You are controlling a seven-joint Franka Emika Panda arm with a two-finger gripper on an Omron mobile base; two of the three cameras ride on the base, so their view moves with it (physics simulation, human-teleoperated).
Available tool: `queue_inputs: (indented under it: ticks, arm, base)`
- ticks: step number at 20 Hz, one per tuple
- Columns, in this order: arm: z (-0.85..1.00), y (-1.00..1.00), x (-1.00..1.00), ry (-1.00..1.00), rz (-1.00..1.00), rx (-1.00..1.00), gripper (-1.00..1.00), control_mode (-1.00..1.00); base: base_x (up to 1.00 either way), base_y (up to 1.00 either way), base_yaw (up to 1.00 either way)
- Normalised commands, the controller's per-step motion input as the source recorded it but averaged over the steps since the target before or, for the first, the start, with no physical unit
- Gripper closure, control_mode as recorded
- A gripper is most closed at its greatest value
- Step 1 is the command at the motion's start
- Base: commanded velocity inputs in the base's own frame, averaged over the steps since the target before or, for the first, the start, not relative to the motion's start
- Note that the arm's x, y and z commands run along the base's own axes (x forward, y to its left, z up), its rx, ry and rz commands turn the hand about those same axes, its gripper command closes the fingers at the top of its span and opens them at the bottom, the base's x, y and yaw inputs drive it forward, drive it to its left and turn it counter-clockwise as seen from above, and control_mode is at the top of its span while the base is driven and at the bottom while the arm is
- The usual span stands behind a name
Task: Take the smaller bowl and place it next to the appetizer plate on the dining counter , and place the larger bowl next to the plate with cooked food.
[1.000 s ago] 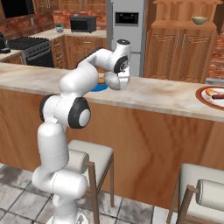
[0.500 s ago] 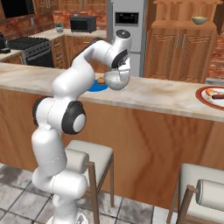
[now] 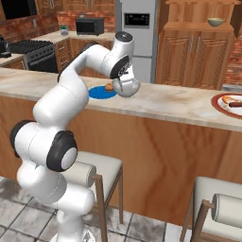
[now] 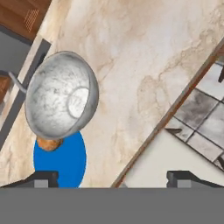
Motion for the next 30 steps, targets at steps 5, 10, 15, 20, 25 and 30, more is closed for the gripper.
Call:
queue_inputs:
  ticks: [5,10,15,20,25,30]
  arm:
    - [0.00,0.52,-1.00,0.00,0.20,-0.16,-1.00,-1.00]
    - [-0.24,0.56,-1.00,-0.03,0.24,-0.21,-1.00,-1.00]
    - [-0.43,0.40,-1.00,-0.01,0.24,-0.14,-1.00,-1.00]
    - [-0.65,0.01,-0.92,0.03,0.16,-0.03,-1.00,-1.00]
    - [-0.46,0.00,-0.25,0.06,0.05,-0.02,-1.00,-1.00]
    - [-0.19,0.00,-0.01,-0.01,0.00,0.00,-1.00,-1.00]
  base:
    - [0.00,0.00,0.00]
    - [0.00,0.00,0.00]
    - [0.00,0.00,0.00]
    - [0.00,0.00,0.00]
    - [0.00,0.00,0.00]
    - [0.00,0.00,0.00]
